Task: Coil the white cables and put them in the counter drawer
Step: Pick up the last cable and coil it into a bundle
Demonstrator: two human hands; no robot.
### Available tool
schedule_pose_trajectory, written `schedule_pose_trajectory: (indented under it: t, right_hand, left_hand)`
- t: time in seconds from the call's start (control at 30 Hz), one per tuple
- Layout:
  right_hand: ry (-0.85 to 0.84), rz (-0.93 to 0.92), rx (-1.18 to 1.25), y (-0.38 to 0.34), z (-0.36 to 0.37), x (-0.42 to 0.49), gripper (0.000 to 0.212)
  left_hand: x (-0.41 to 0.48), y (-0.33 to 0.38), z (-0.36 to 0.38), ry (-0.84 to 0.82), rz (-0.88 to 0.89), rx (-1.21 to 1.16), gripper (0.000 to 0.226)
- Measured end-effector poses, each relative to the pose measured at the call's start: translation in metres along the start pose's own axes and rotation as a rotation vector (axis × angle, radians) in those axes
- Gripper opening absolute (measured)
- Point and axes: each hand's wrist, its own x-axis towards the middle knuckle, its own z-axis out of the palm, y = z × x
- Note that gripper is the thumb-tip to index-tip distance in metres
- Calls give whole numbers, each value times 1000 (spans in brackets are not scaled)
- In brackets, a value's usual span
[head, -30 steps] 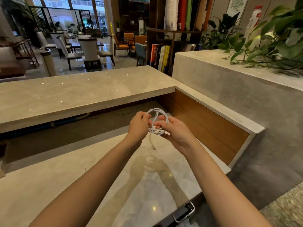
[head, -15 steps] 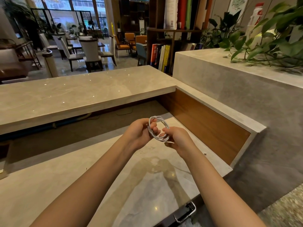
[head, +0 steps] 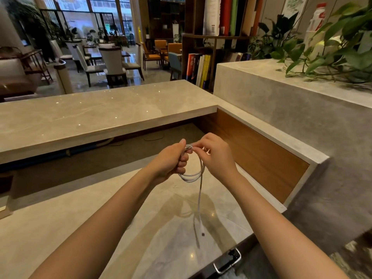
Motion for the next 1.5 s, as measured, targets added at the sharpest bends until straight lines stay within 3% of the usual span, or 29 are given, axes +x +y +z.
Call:
schedule_pose_trajectory:
  t: [0.13, 0.23, 0.37, 0.53, 0.6, 0.7, 0.8, 0.87, 0.97, 1.1, 1.2, 1.3, 1.5]
  right_hand:
    - [54, -93, -87, -5, 5, -1, 12]
    - [52, -23, 60, -9, 4, 4, 11]
    - [36, 114, 206, -10, 5, 12, 12]
    - [13, 276, 315, -16, -4, 23, 12]
    - [-91, 321, 384, -18, -14, 28, 11]
    - [-401, 446, 473, -20, -35, 36, 12]
    - [-707, 450, 265, -21, -50, 42, 17]
    - [-778, 410, 129, -20, -58, 47, 18]
    - [-692, 316, 58, -15, -67, 56, 13]
    - [-539, 237, 77, 2, -57, 53, 11]
    - [-457, 220, 25, 11, -40, 37, 18]
    - [-404, 182, -13, 7, -24, 22, 25]
    - [-354, 610, 682, -9, -18, 13, 22]
  left_hand:
    - [0, -4, 4, 78, 77, 190, 41]
    - [0, -8, 5, 107, 107, 330, 46]
    - [-1, -6, 4, 11, 49, 233, 46]
    - [-2, -6, 2, -78, 87, 215, 25]
    - [-3, -9, -2, -33, 76, 239, 25]
    - [-2, -14, -9, 70, 71, 383, 25]
    - [1, -13, -16, 140, 83, 480, 23]
    - [3, -12, -21, 133, 76, 584, 24]
    - [1, -13, -29, 26, 21, 603, 29]
    - [-7, -8, -34, -207, 24, 242, 29]
    - [-9, 1, -29, -252, 60, -37, 34]
    - [-6, 7, -21, -226, 80, -150, 38]
    - [4, 6, -13, -43, 193, -141, 34]
